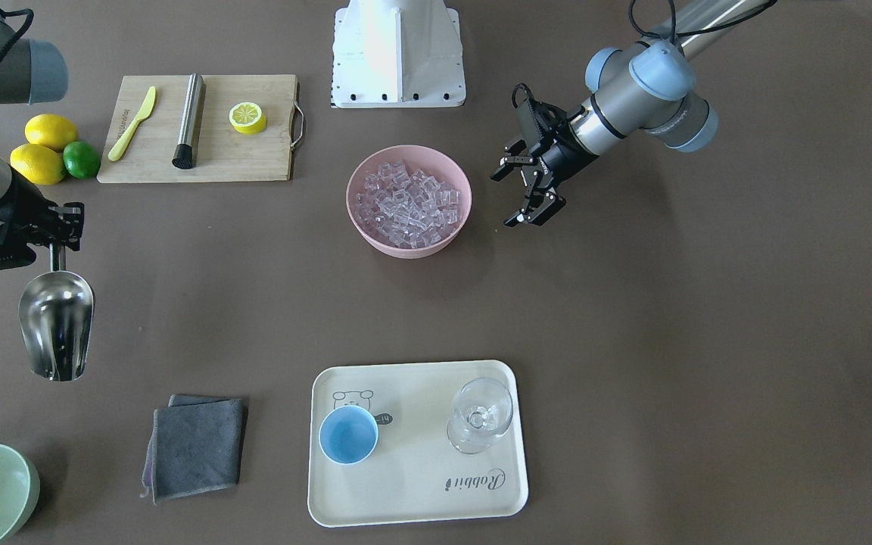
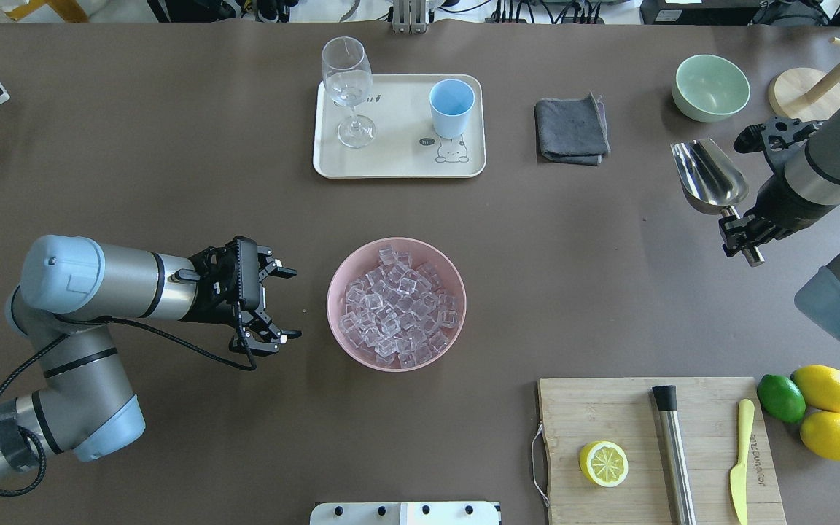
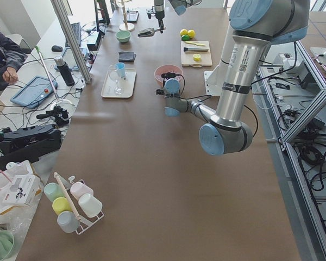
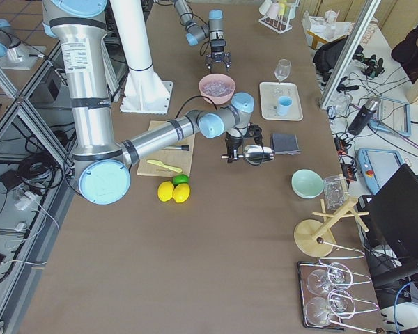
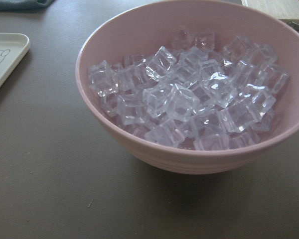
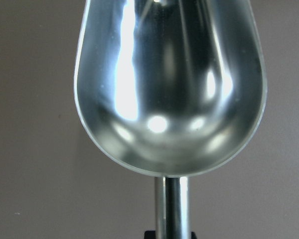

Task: Put ice in cup with scoop
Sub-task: 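Grasp and lift the scoop with the right gripper while the left aligns at the bowl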

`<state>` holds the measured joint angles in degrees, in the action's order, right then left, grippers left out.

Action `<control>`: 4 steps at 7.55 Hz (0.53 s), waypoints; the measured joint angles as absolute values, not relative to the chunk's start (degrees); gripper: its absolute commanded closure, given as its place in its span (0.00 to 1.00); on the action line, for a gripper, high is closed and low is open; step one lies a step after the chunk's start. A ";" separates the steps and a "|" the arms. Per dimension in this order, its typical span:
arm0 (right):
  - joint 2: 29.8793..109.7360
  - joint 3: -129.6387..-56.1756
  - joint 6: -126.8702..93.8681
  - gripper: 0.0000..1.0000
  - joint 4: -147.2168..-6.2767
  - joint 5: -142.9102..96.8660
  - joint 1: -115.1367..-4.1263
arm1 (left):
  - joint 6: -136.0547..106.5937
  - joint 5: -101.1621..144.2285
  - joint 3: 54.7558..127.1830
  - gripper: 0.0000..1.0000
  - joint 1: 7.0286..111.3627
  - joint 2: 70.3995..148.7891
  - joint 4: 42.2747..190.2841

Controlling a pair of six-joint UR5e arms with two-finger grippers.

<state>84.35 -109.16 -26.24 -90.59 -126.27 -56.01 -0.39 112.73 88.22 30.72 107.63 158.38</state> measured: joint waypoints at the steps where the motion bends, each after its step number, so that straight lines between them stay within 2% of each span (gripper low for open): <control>1: 84.60 -111.11 -21.72 1.00 -91.82 -126.06 -56.20 | -0.90 112.74 85.69 0.02 30.73 108.33 161.93; 4: 83.00 -113.26 -15.97 1.00 -92.66 -123.70 -56.11 | -2.32 111.92 79.62 0.02 30.74 110.59 173.18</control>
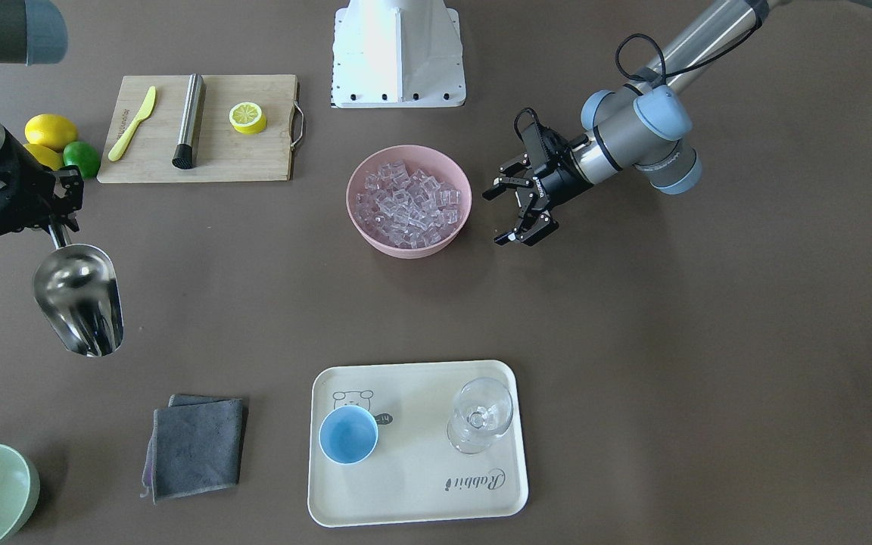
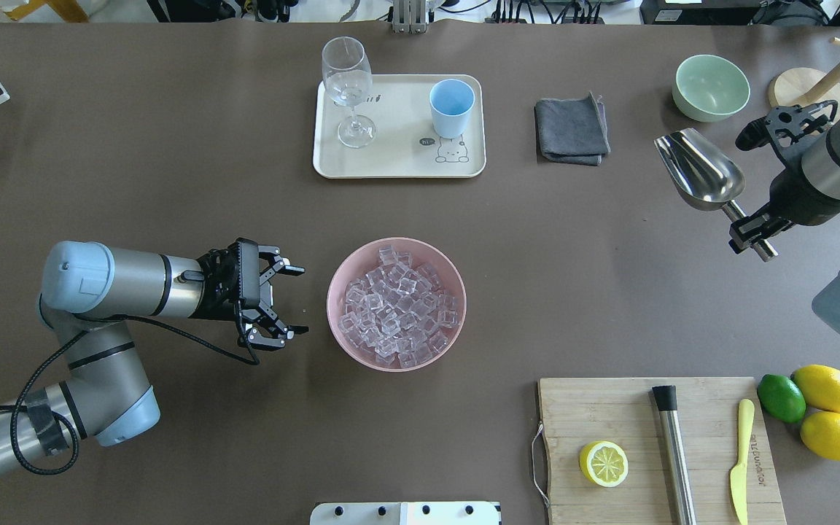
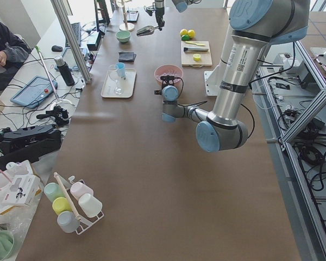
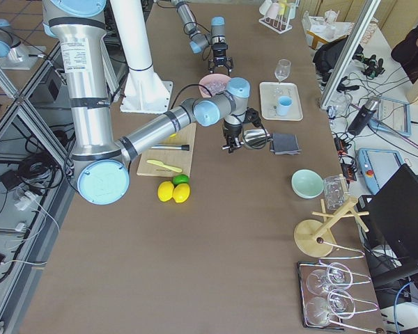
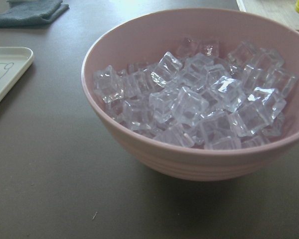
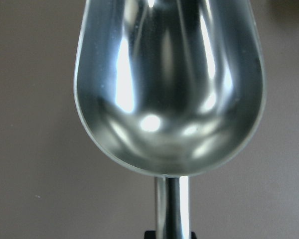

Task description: Put ice in cup with scoop

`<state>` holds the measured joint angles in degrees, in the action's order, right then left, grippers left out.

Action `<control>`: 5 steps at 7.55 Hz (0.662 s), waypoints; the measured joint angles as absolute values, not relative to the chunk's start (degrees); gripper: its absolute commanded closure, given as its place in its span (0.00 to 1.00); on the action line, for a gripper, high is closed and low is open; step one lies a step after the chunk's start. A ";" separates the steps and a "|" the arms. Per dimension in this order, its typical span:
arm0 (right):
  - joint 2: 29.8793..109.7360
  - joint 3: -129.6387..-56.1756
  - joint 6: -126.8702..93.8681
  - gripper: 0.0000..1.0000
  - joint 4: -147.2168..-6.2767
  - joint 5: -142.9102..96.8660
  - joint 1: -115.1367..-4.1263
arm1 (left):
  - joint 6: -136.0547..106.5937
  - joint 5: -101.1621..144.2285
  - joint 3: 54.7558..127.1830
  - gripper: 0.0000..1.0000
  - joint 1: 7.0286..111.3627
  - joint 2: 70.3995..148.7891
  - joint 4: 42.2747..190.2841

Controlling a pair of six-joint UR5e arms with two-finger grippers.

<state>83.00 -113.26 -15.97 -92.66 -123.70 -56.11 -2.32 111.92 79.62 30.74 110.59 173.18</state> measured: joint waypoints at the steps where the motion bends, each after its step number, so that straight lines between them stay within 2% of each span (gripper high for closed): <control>1: 82.42 -113.39 -14.60 1.00 -92.69 -122.78 -56.01 | -2.87 111.27 79.15 0.02 30.76 110.76 175.28; 5: 78.20 -114.56 -2.71 1.00 -97.19 -118.82 -54.14 | -6.18 110.04 75.35 0.02 30.28 112.71 180.74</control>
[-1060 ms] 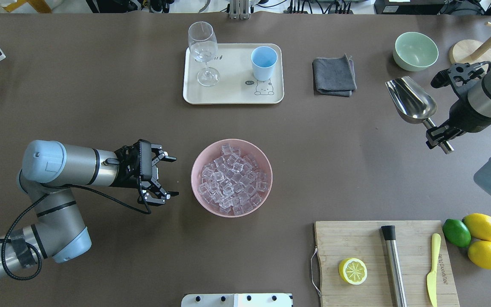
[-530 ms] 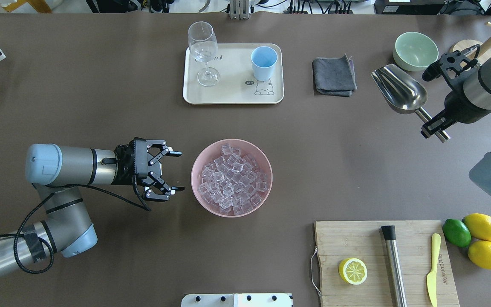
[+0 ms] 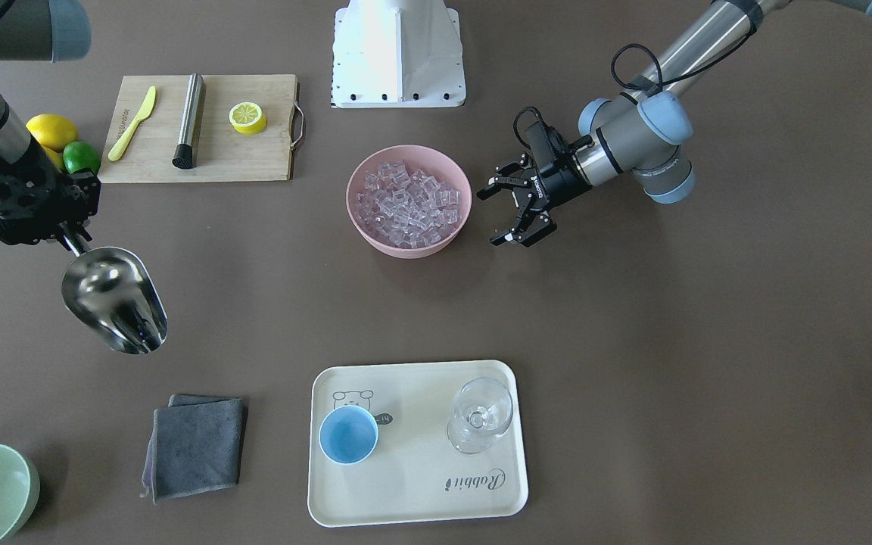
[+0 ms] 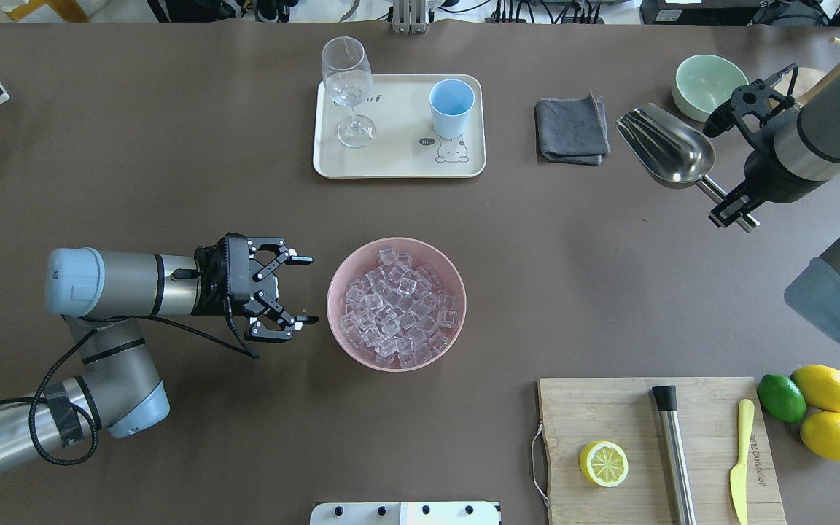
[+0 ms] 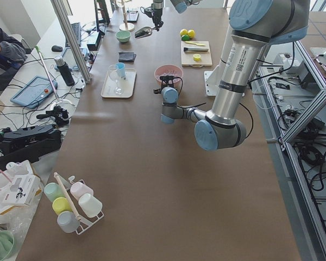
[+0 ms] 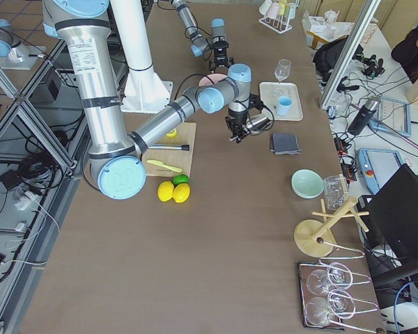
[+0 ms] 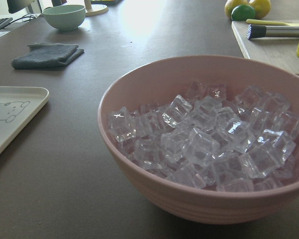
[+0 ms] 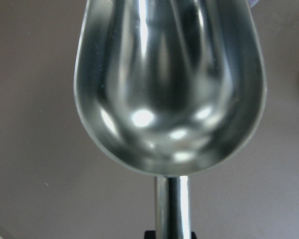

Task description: Put ice in cup with scoop

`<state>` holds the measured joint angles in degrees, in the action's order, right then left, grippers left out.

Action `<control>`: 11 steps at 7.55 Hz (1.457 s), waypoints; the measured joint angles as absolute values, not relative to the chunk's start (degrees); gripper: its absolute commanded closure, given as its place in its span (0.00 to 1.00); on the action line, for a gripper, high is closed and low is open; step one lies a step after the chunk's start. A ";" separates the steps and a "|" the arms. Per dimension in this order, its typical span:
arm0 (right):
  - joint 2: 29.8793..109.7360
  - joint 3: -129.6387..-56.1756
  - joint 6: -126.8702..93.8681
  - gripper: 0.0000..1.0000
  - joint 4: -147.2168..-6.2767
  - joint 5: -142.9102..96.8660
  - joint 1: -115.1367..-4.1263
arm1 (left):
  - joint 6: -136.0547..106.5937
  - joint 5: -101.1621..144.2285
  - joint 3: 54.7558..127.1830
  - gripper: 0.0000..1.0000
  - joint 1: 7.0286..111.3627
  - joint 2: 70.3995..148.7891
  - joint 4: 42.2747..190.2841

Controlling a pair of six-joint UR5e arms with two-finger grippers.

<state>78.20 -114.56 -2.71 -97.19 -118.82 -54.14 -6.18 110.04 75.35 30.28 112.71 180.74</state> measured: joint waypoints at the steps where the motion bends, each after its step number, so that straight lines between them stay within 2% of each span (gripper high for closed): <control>1: 77.90 -117.08 2.14 1.00 -100.72 -118.76 -53.52 | -6.57 108.53 74.35 0.02 29.27 113.37 181.21; 3: 76.54 -123.26 11.34 1.00 -111.38 -118.30 -52.36 | -7.27 105.89 73.60 0.02 27.49 114.19 181.48; 5: 72.79 -124.39 17.30 1.00 -118.92 -115.76 -50.19 | -7.64 105.49 72.82 0.02 26.90 114.93 181.45; 8: 64.49 -123.21 28.19 1.00 -131.35 -111.39 -48.02 | -8.12 105.89 71.94 0.02 26.17 115.43 181.24; 11: 53.01 -115.90 39.46 1.00 -139.08 -107.80 -45.74 | -8.17 107.82 71.84 0.02 26.02 115.67 181.15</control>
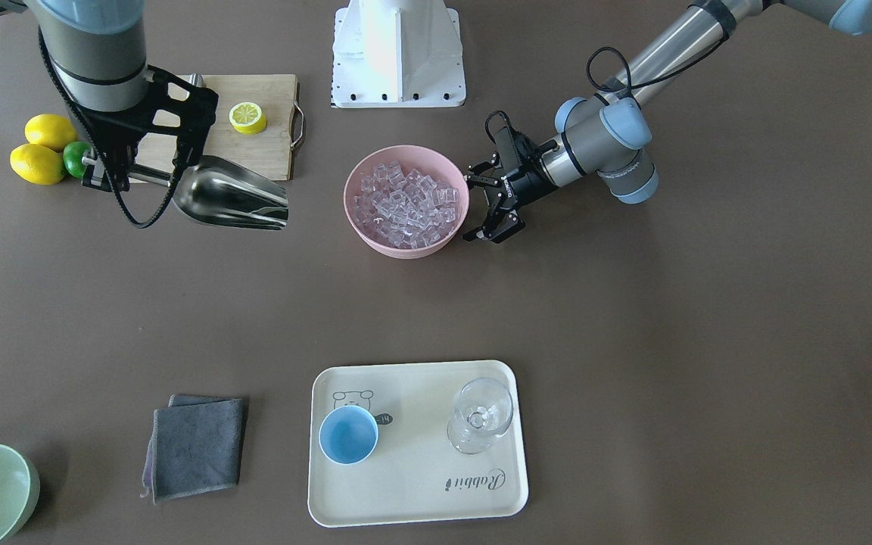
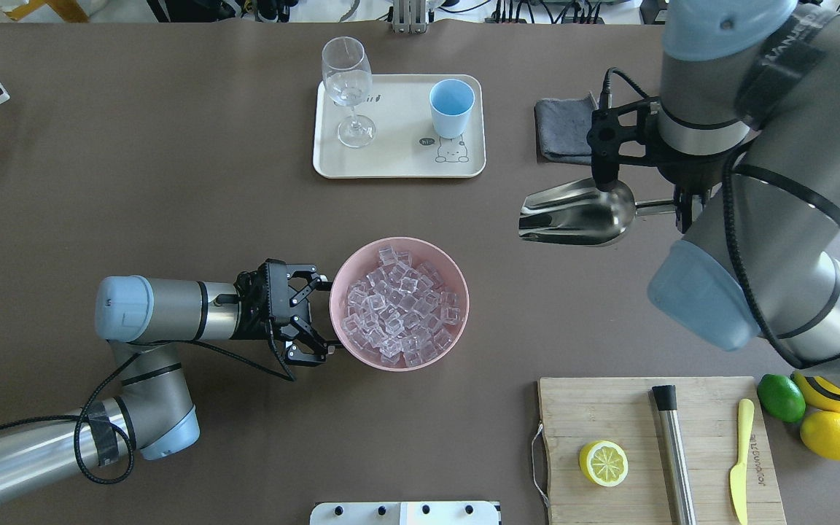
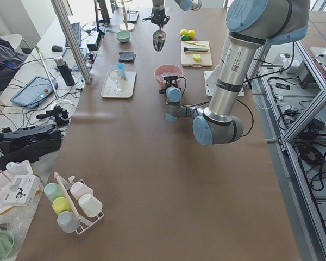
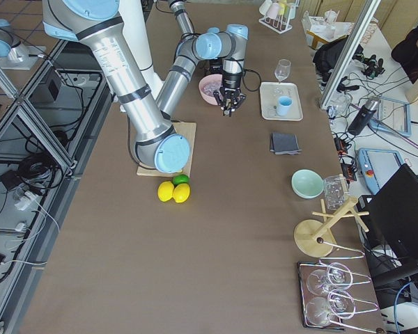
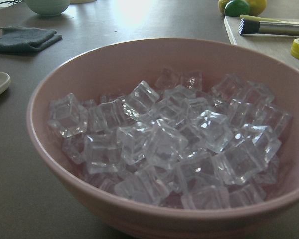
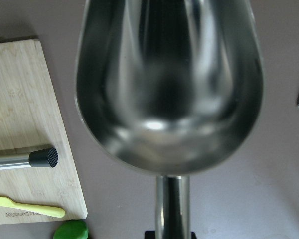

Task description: Put ice in cup with scoop

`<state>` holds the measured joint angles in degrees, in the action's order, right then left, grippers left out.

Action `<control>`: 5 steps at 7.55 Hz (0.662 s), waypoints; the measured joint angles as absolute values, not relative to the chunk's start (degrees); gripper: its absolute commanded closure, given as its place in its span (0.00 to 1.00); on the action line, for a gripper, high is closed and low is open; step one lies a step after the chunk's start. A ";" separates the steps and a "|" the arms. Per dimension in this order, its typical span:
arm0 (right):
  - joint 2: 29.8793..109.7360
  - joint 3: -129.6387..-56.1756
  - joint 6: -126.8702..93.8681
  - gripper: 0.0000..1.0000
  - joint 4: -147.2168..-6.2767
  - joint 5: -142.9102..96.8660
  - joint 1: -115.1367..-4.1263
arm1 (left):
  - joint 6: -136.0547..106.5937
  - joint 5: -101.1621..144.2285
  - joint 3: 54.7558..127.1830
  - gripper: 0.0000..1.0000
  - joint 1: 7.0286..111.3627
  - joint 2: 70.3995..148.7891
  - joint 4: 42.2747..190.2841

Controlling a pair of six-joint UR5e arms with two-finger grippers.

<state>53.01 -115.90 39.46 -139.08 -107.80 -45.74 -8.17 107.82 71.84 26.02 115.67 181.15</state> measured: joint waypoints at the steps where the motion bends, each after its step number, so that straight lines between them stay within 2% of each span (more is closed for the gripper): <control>1: 49.24 -113.01 40.10 1.00 -140.05 -106.35 -43.85 | -8.17 108.24 71.84 0.02 25.97 115.85 181.15; 3: 43.48 -109.25 40.75 1.00 -142.19 -102.37 -39.27 | -8.10 108.51 71.84 0.02 25.89 116.27 181.14; 5: 42.12 -108.89 41.00 1.00 -145.84 -99.68 -37.13 | -7.93 108.60 71.83 0.02 25.70 116.49 181.14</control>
<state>42.12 -108.89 41.00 -145.84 -99.68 -37.13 -7.93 108.60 71.83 25.70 116.49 181.14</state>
